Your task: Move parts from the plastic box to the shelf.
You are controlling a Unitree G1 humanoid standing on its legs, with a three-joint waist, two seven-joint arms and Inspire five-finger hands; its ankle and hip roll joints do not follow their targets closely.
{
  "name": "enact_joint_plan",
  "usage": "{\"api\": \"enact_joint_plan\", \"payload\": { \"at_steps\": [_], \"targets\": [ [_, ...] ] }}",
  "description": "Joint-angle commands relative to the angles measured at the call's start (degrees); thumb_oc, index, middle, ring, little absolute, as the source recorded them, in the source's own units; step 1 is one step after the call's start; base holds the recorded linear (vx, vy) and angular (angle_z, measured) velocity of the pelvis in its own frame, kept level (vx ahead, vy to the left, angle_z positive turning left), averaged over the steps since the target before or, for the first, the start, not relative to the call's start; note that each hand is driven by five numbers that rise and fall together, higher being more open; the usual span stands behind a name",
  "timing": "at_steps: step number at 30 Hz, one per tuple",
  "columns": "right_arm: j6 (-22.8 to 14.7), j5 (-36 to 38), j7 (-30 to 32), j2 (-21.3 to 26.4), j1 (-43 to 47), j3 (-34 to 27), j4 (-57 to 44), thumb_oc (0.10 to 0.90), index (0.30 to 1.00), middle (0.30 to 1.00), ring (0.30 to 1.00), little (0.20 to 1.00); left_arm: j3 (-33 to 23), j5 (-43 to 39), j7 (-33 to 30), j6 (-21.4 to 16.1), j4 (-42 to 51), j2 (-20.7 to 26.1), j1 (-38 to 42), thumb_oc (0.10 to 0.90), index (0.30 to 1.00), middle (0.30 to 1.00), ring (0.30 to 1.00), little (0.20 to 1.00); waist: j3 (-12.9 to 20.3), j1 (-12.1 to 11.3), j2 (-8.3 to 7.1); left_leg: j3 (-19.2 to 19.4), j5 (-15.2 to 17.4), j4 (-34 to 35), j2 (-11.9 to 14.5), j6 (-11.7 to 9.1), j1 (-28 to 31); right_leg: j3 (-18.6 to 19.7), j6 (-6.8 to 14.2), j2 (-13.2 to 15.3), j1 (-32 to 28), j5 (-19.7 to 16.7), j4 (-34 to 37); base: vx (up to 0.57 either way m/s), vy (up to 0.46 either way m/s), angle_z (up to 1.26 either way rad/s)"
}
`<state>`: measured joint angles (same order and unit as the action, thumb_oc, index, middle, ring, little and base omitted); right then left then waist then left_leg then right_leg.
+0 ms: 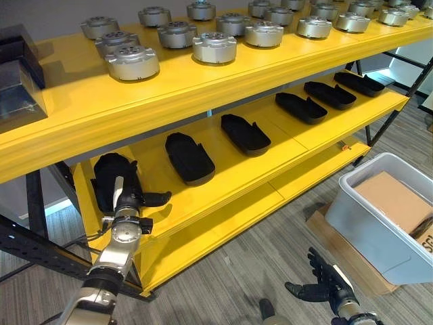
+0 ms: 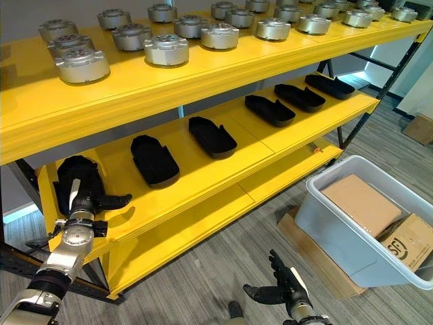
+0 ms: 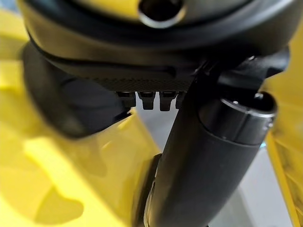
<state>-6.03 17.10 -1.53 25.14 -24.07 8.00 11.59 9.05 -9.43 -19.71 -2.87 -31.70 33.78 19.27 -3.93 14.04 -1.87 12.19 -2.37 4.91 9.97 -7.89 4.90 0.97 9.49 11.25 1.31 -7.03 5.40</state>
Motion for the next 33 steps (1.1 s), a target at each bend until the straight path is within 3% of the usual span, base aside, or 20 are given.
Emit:
{"api": "enact_joint_plan", "payload": {
  "at_steps": [1, 12, 17, 20, 25, 28, 29, 30, 31, 32, 33],
  "targets": [
    [-6.35, 2.45, -0.64, 3.17, 3.73, -3.91, -5.77, 0.900, 1.000, 1.000, 1.000, 1.000, -5.23, 4.47, -4.87, -6.29, 2.85, 6.98, 11.10, 0.900, 1.000, 1.000, 1.000, 1.000, -0.10, 0.02, 0.65, -0.80, 3.45, -0.45, 1.78, 0.86, 2.58, -2.14, 1.16, 1.93, -5.63, 6.61, -1.59, 0.00, 0.002, 0.04],
    [-6.68, 1.69, -0.97, 3.29, 3.64, -4.96, -6.82, 0.900, 1.000, 1.000, 1.000, 1.000, -8.75, 9.34, -6.32, -7.29, 13.96, 7.43, 6.60, 0.900, 1.000, 1.000, 1.000, 1.000, -0.08, -0.82, 0.67, -1.39, 3.59, -0.54, 1.66, 0.97, 2.18, -2.60, 1.05, 1.95, -5.96, 6.73, -1.52, 0.00, 0.000, 0.02],
    [-6.40, 1.22, -1.59, 2.65, 5.10, -5.87, -8.04, 0.900, 1.000, 1.000, 1.000, 1.000, -10.10, -2.07, 1.41, -11.31, 19.76, 4.47, -1.66, 0.900, 1.000, 1.000, 1.000, 1.000, 0.44, -1.76, 1.14, -2.50, 3.10, -0.64, 2.10, 0.82, 2.04, -3.13, 0.49, 1.52, -6.31, 7.63, -2.68, -0.04, -0.035, 0.11],
    [-6.73, 0.26, -1.32, 2.71, 7.51, -5.94, -9.00, 0.900, 1.000, 1.000, 1.000, 1.000, -9.47, -8.19, 6.51, -12.30, 22.74, 1.99, -6.97, 0.900, 1.000, 1.000, 1.000, 1.000, 0.93, -2.11, 2.12, -3.77, 1.78, -0.69, 3.59, 0.22, 1.36, -3.60, -0.80, -0.15, -5.77, 9.68, -5.51, -0.11, -0.127, 0.24],
    [-8.71, -0.21, -2.38, 4.31, 9.22, -6.31, -12.10, 0.900, 1.000, 1.000, 1.000, 1.000, -8.60, -15.91, 13.78, -13.47, 27.51, -3.15, -15.65, 0.900, 1.000, 1.000, 1.000, 1.000, 0.33, -3.17, 4.38, -6.90, -2.98, -1.60, 7.38, -0.46, -0.89, -4.44, -4.36, -5.77, -2.84, 14.34, -12.46, -0.16, -0.199, 0.12],
    [-10.31, 0.28, -2.33, 4.85, 9.67, -8.23, -13.11, 0.900, 1.000, 1.000, 1.000, 1.000, -7.88, -21.60, 19.70, -13.29, 30.63, -7.12, -22.62, 0.900, 1.000, 1.000, 1.000, 1.000, -0.68, -4.83, 5.08, -9.87, -11.99, -1.95, 9.66, -1.67, -3.61, -6.34, -6.98, -8.92, -4.35, 14.65, -11.09, -0.15, -0.253, 0.16],
    [-10.76, 0.74, -2.04, 4.78, 9.98, -9.27, -13.01, 0.900, 1.000, 1.000, 1.000, 1.000, -6.79, -23.33, 22.54, -12.76, 30.33, -7.21, -23.65, 0.900, 1.000, 1.000, 1.000, 1.000, -1.17, -4.58, 4.36, -8.96, -11.02, -4.19, 8.46, -0.26, -5.53, -6.87, -7.48, -8.45, -4.72, 13.95, -9.95, -0.18, -0.162, 0.75],
    [-10.88, 0.78, -2.21, 4.51, 10.81, -8.95, -12.27, 0.900, 1.000, 1.000, 1.000, 1.000, -5.90, -24.69, 24.07, -12.02, 28.93, -8.14, -25.44, 0.900, 1.000, 1.000, 1.000, 1.000, -1.47, -5.14, 3.11, -9.41, -4.76, -8.59, 4.75, 1.11, -5.60, -6.64, -7.21, -7.12, -5.48, 12.44, -7.85, -0.18, -0.102, 0.97],
    [-10.73, 0.59, -2.68, 4.03, 11.63, -8.66, -11.85, 0.900, 1.000, 1.000, 1.000, 1.000, -5.69, -25.11, 24.97, -11.43, 28.40, -9.00, -26.84, 0.900, 1.000, 1.000, 1.000, 1.000, -1.16, -5.98, 2.02, -12.43, 1.38, -12.09, -1.65, 2.85, -6.85, -7.11, -6.60, -5.69, -5.61, 10.33, -5.42, -0.14, -0.027, 0.60],
    [-10.72, 1.37, -3.49, 3.28, 11.70, -8.52, -11.89, 0.900, 1.000, 1.000, 1.000, 1.000, -5.17, -26.72, 26.44, -11.14, 28.88, -10.21, -28.00, 0.900, 1.000, 1.000, 1.000, 1.000, -0.65, -6.04, 1.45, -12.40, 4.30, -12.67, -5.00, 4.35, -6.97, -7.91, -6.16, -5.17, -5.78, 9.14, -3.66, -0.05, 0.146, 0.23],
    [-10.56, 2.20, -3.96, 2.15, 10.65, -8.57, -12.24, 0.900, 1.000, 1.000, 1.000, 1.000, -3.94, -28.24, 28.28, -10.65, 29.03, -12.09, -30.55, 0.900, 1.000, 1.000, 1.000, 1.000, 0.47, -6.04, 1.91, -12.34, 3.65, -8.53, -5.95, 5.33, -5.33, -8.78, -5.22, -5.18, -5.42, 7.89, -2.88, 0.04, 0.213, 0.29]
  ]
}}
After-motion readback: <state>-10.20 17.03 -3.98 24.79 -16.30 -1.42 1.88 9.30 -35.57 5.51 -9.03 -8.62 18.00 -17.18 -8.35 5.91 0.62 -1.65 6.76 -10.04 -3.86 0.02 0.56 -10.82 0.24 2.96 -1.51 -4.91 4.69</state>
